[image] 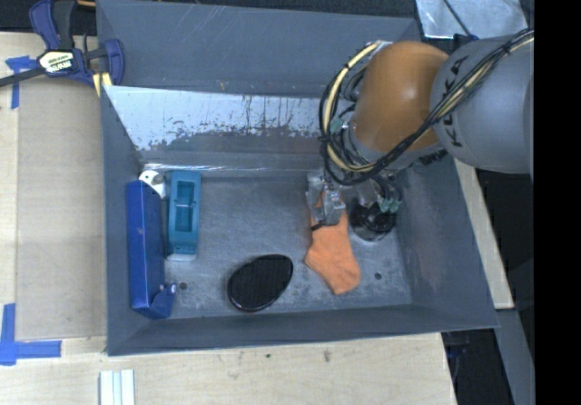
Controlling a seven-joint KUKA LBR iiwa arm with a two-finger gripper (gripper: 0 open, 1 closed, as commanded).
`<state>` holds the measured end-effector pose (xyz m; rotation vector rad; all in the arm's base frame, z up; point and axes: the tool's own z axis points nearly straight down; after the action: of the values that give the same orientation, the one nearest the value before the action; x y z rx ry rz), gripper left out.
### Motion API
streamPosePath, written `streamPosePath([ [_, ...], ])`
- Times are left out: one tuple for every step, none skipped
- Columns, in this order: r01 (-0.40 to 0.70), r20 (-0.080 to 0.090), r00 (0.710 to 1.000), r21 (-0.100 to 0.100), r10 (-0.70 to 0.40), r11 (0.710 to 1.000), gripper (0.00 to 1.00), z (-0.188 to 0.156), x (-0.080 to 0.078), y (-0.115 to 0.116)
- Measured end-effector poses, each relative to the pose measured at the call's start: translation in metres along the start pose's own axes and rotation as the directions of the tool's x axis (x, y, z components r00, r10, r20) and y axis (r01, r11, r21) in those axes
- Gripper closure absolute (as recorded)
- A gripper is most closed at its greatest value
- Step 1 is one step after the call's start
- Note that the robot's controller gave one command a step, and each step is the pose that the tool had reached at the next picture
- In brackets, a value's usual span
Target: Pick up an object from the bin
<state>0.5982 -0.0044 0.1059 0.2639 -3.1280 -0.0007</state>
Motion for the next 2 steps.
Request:
streamPosePath([
  [0.004,0.007,1.0,0.001,-0.004,1.0,1.0,-0.025,-0.002,-0.02],
  [0.0,0.006,1.0,0.002,0.0,1.0,1.0,-0.04,0.039,-0.017],
])
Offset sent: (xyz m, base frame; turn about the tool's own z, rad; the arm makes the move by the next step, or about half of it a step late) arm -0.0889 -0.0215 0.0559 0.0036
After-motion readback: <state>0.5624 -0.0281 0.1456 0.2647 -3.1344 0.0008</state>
